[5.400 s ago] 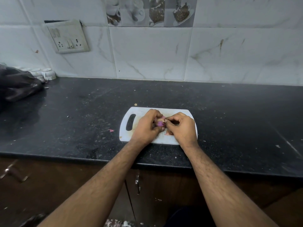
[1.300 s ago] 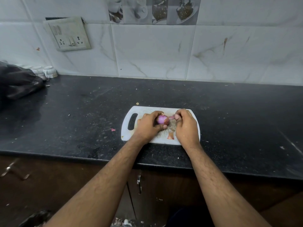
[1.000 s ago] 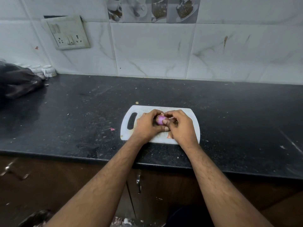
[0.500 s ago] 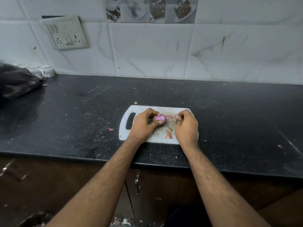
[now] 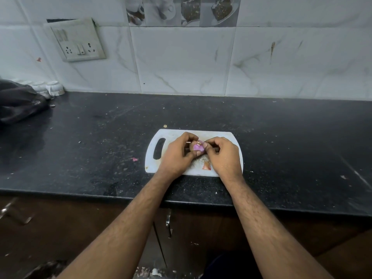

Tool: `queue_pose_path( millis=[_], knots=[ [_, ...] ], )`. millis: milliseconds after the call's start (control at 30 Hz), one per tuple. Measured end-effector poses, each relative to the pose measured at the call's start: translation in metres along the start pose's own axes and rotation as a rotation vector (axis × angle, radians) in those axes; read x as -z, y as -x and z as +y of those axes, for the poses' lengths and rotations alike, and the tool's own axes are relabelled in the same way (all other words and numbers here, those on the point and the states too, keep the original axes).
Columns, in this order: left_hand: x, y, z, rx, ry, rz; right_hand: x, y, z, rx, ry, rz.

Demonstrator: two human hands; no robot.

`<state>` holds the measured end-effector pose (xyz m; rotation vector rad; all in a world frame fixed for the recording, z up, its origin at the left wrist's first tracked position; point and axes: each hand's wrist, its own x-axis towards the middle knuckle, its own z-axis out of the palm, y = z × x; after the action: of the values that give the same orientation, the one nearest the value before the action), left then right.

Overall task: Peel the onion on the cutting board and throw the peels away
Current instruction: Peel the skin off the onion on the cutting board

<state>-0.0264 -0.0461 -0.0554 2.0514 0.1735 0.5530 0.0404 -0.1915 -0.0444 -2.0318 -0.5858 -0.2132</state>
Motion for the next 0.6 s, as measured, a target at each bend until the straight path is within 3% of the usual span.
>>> queue_pose_path(
  millis=[267,600],
  knots=[
    [0.0016,-0.0012,0.0004,-0.080,-0.156,0.010,-0.0061,-0.0016,-0.0012,-0.059,0.243,-0.052],
    [0.0003,-0.0023,0.0017,-0.037,-0.132,-0.026,-0.0068,-0.0031,0.0063,-0.026,0.110,0.107]
  ],
)
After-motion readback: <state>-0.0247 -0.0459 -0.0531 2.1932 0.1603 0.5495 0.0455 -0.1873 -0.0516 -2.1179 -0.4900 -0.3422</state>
